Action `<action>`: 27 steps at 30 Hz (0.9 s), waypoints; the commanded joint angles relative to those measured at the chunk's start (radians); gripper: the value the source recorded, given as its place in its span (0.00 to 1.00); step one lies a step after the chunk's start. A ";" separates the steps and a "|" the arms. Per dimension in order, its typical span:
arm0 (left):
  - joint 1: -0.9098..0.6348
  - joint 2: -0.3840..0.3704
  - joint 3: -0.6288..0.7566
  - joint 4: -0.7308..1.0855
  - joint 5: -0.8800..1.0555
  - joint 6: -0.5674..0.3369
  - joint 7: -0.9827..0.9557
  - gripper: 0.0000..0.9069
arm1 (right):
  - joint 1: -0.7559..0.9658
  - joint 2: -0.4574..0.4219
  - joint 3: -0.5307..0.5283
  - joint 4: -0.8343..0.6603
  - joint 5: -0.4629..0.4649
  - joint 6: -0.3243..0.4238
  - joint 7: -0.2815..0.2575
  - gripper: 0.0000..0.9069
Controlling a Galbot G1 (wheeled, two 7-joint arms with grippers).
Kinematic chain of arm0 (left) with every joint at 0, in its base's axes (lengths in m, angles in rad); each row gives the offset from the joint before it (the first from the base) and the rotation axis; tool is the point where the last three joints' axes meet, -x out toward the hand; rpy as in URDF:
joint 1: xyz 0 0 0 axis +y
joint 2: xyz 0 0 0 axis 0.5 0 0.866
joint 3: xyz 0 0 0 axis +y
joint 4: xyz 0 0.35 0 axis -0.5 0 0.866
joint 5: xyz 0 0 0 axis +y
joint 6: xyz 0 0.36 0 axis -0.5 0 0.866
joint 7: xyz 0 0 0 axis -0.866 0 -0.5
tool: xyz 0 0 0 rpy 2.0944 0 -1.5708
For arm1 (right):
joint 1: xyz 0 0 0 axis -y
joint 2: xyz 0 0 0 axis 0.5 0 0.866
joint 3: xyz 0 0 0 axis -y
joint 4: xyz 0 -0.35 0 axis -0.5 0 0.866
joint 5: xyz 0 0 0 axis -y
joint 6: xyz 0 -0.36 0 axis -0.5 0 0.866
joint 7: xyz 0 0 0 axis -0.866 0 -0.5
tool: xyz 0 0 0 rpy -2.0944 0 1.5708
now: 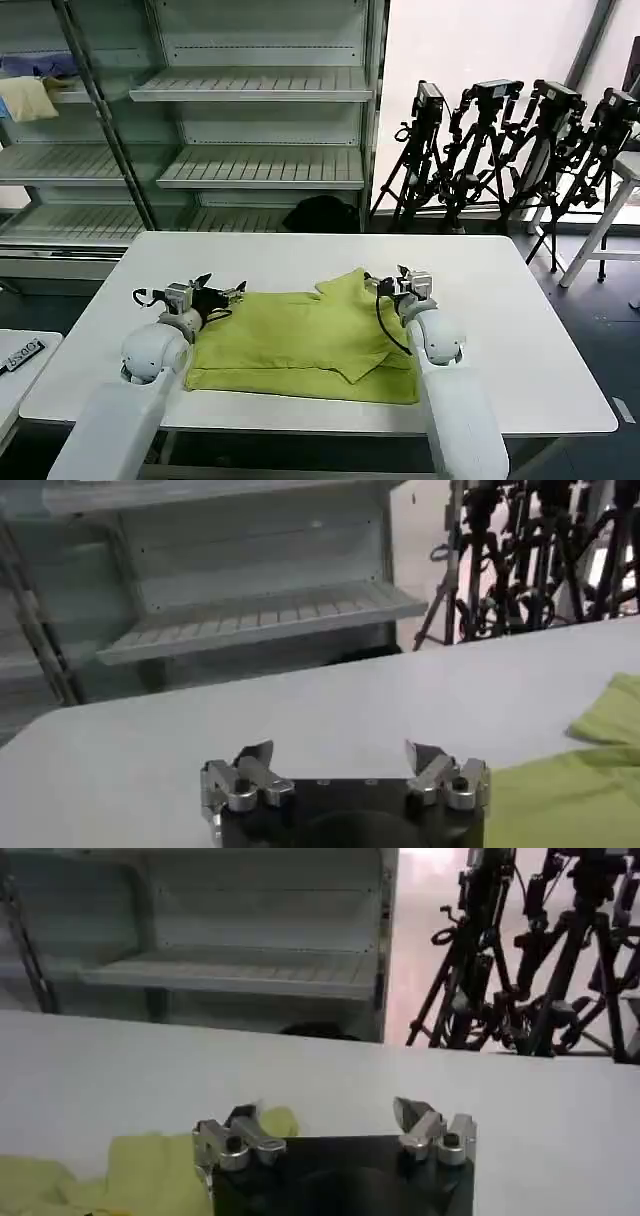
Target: Fold and organize the clothes.
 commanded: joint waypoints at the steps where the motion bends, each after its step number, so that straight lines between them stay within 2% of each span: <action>1: -0.032 0.054 0.012 0.058 -0.049 0.006 0.020 1.00 | 0.087 0.026 0.001 -0.124 -0.030 0.000 -0.007 1.00; 9: 0.033 0.100 -0.011 0.009 -0.132 0.007 0.024 1.00 | 0.106 0.044 0.003 -0.168 -0.071 0.001 -0.006 1.00; 27: 0.045 0.075 -0.016 0.036 -0.139 0.007 0.038 1.00 | 0.100 0.057 0.004 -0.188 -0.108 0.002 -0.001 1.00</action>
